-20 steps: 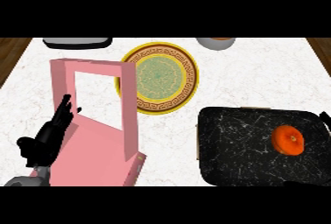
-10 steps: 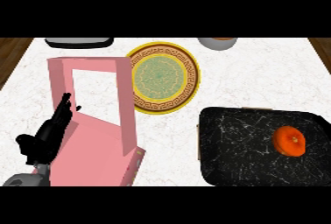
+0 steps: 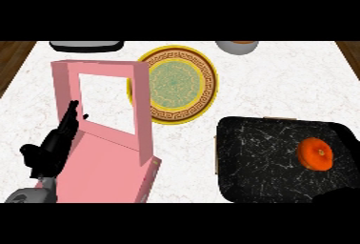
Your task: Pick the squash from the tray and place it in the plate
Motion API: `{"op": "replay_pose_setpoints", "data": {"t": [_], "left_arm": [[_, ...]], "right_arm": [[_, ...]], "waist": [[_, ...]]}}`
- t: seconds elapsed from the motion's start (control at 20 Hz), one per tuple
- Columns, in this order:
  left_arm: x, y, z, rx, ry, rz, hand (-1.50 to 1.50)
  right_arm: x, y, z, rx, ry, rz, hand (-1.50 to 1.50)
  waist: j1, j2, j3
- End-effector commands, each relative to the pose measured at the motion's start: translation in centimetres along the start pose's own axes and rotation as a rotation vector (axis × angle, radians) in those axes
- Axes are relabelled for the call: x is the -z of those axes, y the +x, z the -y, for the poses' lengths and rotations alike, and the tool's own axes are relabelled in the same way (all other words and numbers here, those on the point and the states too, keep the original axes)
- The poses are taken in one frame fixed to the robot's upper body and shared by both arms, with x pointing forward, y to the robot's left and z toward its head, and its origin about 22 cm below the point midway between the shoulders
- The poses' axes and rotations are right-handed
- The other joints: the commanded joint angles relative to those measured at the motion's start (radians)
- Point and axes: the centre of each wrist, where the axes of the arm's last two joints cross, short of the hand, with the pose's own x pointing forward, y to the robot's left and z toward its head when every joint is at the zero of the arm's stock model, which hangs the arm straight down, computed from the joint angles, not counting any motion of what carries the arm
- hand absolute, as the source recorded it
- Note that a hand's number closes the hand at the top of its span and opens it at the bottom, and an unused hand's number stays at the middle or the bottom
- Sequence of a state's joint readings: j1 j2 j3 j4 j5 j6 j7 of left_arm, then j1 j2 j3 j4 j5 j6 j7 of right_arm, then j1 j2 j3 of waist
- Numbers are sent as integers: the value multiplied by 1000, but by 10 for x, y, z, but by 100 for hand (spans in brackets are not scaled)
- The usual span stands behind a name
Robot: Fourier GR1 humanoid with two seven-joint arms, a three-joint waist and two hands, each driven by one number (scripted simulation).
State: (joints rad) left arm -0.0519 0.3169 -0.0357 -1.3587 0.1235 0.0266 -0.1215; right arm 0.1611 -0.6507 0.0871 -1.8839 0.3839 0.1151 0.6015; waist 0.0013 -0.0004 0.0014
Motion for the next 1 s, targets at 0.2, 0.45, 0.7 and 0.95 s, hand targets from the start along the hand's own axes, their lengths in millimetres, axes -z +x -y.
{"op": "replay_pose_setpoints", "data": {"t": [0.2,0.45,0.7,0.95], "left_arm": [[14,1,-14,-12,7,11,0],[1,-4,15,-22,-14,-7,0],[10,-16,12,-18,3,7,0],[6,7,-9,-11,-4,-17,0]], "right_arm": [[26,-3,-11,-9,32,-27,-150],[41,1,-24,-95,36,-73,-150],[53,-8,-40,-74,31,-68,-150],[57,-13,-47,-86,128,38,150]], "waist": [[-1,1,-1],[0,1,-1],[-1,1,-1],[1,0,-1]]}}
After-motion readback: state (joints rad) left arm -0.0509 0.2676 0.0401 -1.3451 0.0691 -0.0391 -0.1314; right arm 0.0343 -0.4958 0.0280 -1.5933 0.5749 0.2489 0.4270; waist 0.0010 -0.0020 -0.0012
